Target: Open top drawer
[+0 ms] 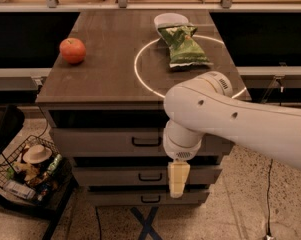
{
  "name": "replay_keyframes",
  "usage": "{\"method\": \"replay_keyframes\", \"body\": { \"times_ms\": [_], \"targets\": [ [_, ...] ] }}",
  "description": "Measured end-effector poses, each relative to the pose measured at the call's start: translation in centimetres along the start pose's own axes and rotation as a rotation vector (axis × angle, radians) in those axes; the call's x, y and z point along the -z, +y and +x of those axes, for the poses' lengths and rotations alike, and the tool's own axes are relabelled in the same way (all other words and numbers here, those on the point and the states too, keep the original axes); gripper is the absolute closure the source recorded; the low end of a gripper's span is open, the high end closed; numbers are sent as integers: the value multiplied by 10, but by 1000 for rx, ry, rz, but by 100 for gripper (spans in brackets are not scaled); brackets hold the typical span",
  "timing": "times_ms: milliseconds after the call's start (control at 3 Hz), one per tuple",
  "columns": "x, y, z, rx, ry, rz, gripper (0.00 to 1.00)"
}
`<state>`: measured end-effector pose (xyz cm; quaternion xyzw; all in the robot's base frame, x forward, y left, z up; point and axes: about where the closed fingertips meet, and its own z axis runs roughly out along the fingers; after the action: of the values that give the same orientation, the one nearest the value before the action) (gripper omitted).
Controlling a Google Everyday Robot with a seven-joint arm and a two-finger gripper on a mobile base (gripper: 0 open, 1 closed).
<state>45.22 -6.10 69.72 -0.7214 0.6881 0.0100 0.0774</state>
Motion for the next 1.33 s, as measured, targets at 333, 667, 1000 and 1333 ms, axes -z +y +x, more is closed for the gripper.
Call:
{"method": "replay_keyframes", "body": {
  "times_ms": [333, 667, 1000, 1333],
  "targets": [
    [-4, 4, -13, 28, -6, -9, 0],
    [-5, 5, -13, 30, -7, -10, 0],
    [-20, 7, -32, 72, -21, -41, 0],
    [-20, 8, -32, 72, -21, -41, 0]
  ]
}}
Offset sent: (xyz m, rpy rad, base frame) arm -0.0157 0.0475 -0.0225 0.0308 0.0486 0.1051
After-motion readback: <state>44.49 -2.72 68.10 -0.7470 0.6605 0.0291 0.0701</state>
